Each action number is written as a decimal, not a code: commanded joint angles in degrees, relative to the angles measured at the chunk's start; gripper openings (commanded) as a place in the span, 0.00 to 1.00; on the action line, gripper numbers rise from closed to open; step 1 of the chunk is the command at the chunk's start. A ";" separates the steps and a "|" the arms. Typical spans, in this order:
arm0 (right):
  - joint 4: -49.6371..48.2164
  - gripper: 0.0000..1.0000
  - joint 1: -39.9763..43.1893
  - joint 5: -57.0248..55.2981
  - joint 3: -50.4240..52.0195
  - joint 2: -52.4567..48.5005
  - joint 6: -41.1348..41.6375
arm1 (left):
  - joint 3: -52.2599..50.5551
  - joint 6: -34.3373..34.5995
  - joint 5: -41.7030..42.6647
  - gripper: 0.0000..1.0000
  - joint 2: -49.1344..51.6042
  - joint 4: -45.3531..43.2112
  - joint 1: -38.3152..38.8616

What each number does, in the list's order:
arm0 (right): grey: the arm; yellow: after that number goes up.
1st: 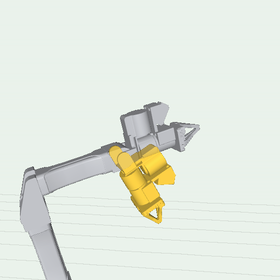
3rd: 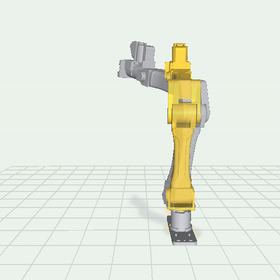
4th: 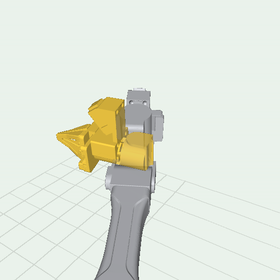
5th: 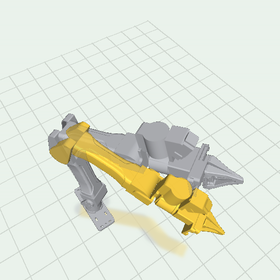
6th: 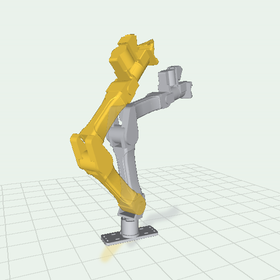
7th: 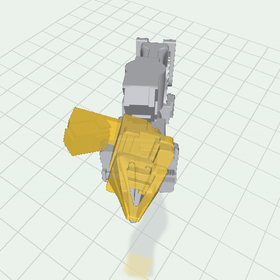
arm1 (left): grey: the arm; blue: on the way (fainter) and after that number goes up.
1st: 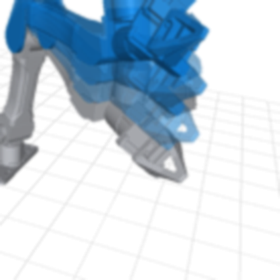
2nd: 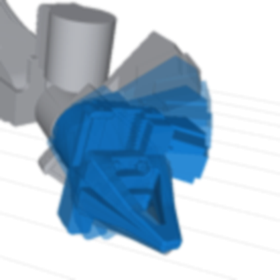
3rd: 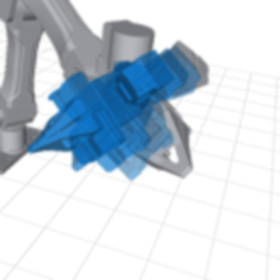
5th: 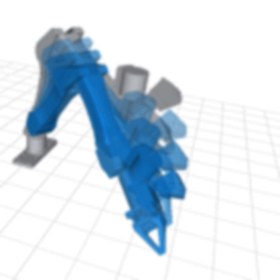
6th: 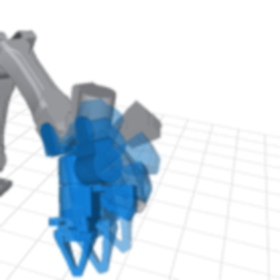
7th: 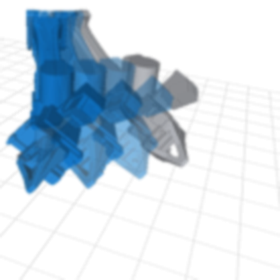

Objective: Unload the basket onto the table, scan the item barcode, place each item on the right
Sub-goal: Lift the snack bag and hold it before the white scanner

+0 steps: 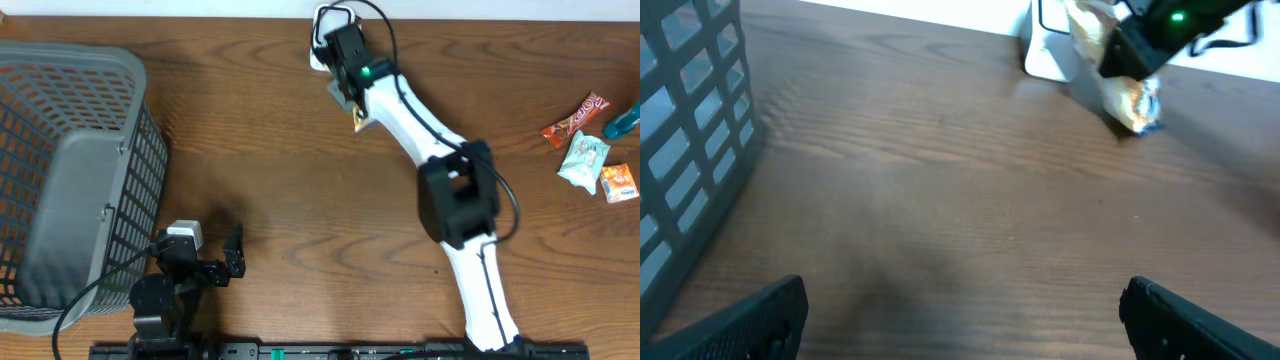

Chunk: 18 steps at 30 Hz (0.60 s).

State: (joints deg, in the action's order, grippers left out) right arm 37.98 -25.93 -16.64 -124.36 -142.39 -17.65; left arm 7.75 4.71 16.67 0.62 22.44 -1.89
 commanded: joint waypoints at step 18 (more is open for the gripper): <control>2.67 0.01 3.21 -3.28 -18.99 -10.54 -6.43 | -0.87 0.52 0.70 1.00 -0.26 1.01 -0.35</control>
State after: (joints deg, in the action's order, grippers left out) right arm 40.62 -22.09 -18.17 -141.43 -152.75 -23.49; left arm 7.75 4.73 16.64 0.62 22.41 -1.89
